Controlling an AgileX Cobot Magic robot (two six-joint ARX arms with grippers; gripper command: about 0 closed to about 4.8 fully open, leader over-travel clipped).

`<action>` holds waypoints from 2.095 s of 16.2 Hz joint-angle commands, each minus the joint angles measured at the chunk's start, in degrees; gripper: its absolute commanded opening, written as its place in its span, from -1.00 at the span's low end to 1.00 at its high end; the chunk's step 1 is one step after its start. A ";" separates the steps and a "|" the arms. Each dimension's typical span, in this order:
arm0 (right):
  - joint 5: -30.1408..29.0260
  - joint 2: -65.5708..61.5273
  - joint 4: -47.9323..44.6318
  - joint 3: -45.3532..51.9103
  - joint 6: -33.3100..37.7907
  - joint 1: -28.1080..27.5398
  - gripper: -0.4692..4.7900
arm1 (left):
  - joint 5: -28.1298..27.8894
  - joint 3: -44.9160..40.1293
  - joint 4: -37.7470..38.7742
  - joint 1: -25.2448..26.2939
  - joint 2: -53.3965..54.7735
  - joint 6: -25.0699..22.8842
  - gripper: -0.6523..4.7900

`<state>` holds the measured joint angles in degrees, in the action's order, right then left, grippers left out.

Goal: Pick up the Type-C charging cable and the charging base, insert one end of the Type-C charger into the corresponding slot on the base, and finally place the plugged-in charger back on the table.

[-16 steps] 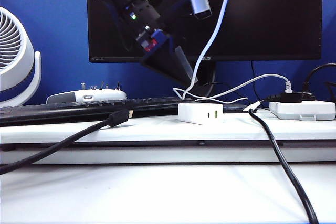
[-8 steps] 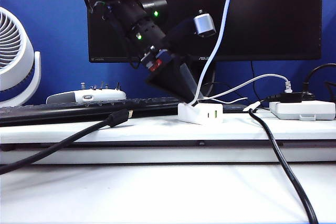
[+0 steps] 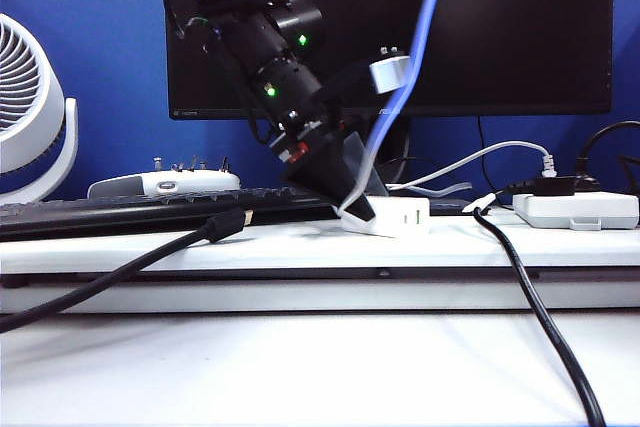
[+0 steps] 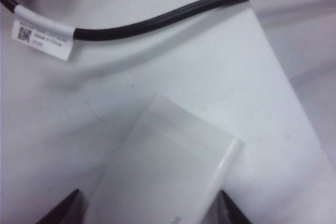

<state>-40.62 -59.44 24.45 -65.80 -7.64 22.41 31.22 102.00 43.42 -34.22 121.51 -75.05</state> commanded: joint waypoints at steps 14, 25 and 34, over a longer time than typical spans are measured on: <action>-0.46 0.17 -0.72 -0.20 0.37 0.00 -0.82 | -13.46 -0.15 1.05 -4.74 1.60 6.19 0.46; -0.46 0.20 -0.72 -0.20 0.37 0.00 -0.82 | -15.41 0.13 0.59 -5.35 1.22 7.41 -0.04; 1.14 2.23 -2.05 -0.26 0.04 -0.17 -0.82 | -1.33 0.13 -4.66 -2.78 -3.37 20.83 -0.17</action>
<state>-39.70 -57.84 23.81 -65.80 -7.53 22.20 28.12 101.65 41.60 -37.56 119.39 -56.58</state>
